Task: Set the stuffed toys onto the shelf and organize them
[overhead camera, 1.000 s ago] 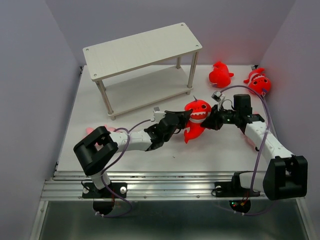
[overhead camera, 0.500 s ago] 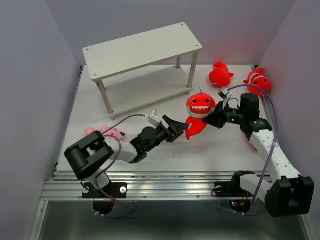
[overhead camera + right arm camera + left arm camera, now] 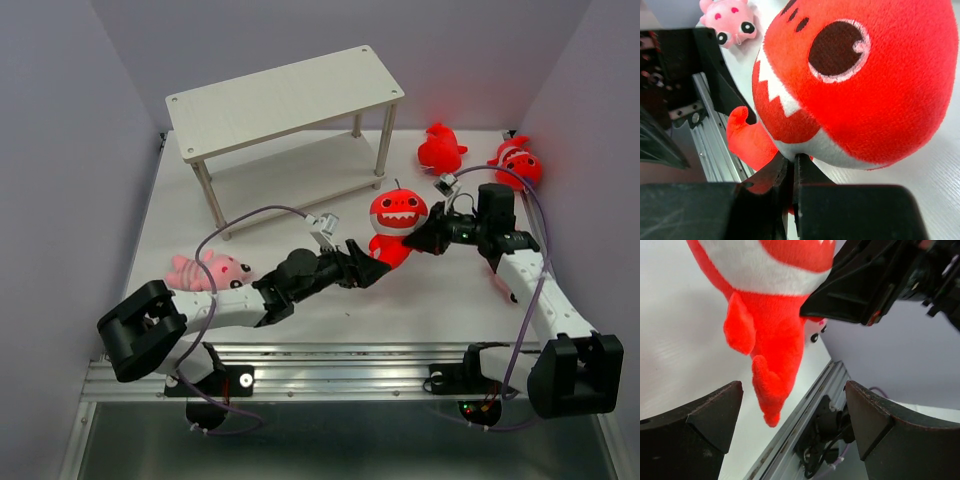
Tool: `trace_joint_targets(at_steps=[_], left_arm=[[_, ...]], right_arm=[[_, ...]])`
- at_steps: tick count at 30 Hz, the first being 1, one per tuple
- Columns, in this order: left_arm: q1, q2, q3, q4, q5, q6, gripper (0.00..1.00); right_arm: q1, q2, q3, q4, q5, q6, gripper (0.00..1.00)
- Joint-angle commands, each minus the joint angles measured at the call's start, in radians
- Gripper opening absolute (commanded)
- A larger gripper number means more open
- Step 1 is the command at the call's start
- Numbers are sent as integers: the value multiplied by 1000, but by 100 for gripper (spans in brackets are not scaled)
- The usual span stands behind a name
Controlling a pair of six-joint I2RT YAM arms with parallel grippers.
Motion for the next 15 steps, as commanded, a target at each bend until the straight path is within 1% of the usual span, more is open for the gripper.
trace_joint_targets(at_steps=[1, 5, 8, 9, 10, 12, 15], left_arm=[[-38, 51, 63, -56, -10, 75, 94], [-53, 89, 103, -79, -27, 87, 91], [-64, 115, 135, -80, -27, 89, 82], [-67, 122, 147, -80, -27, 89, 77], [-72, 128, 152, -79, -27, 87, 75], [-78, 129, 157, -74, -73, 86, 71], [-87, 119, 143, -61, -96, 78, 68]], right_arm=[[-6, -19, 67, 45, -79, 21, 1], [-6, -19, 54, 48, -93, 19, 1], [-6, -19, 26, 48, -95, 8, 1], [-6, -22, 20, 47, -95, 1, 1], [-6, -25, 15, 48, -93, -2, 1], [-6, -31, 5, 48, -92, -5, 1], [-6, -37, 0, 48, -89, -10, 1]])
